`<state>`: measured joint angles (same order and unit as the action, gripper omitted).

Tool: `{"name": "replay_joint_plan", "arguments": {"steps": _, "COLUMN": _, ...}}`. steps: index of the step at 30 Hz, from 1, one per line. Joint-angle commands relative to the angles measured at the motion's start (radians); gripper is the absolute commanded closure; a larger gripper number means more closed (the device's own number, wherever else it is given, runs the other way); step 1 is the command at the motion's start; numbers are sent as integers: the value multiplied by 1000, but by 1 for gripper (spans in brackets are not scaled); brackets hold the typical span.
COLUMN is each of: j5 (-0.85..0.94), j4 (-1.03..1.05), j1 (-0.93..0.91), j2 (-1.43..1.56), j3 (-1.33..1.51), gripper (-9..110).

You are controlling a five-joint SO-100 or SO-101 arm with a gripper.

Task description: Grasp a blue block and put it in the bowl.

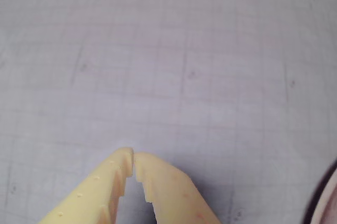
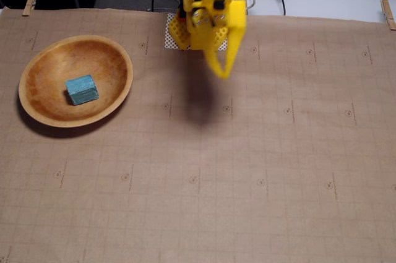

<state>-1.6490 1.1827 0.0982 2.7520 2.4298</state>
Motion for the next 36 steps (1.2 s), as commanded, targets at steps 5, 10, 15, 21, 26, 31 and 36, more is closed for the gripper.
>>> {"name": "replay_joint_plan", "arguments": {"steps": 5, "j5": 26, "j4": -14, "j1": -92, "j2": 11, "j3": 163, "gripper": 104}}
{"name": "replay_joint_plan", "arguments": {"steps": 10, "j5": 26, "j4": -34, "j1": -137, "j2": 11, "j3": 272, "gripper": 104}}
{"name": "replay_joint_plan", "arguments": {"steps": 15, "j5": 28, "j4": -149, "j1": -123, "j2": 12, "j3": 387, "gripper": 104}}
{"name": "replay_joint_plan", "arguments": {"steps": 21, "j5": 28, "j4": -178, "j1": -114, "j2": 202, "j3": 505, "gripper": 104}}
{"name": "replay_joint_plan", "arguments": {"steps": 26, "j5": 28, "j4": -178, "j1": -112, "j2": 380, "j3": 624, "gripper": 104}}
{"name": "replay_joint_plan", "arguments": {"steps": 31, "j5": 28, "j4": -169, "j1": -117, "j2": 477, "j3": 709, "gripper": 104}}
{"name": "replay_joint_plan", "arguments": {"steps": 36, "j5": 20, "j4": -3, "j1": -124, "j2": 568, "j3": 706, "gripper": 104}}
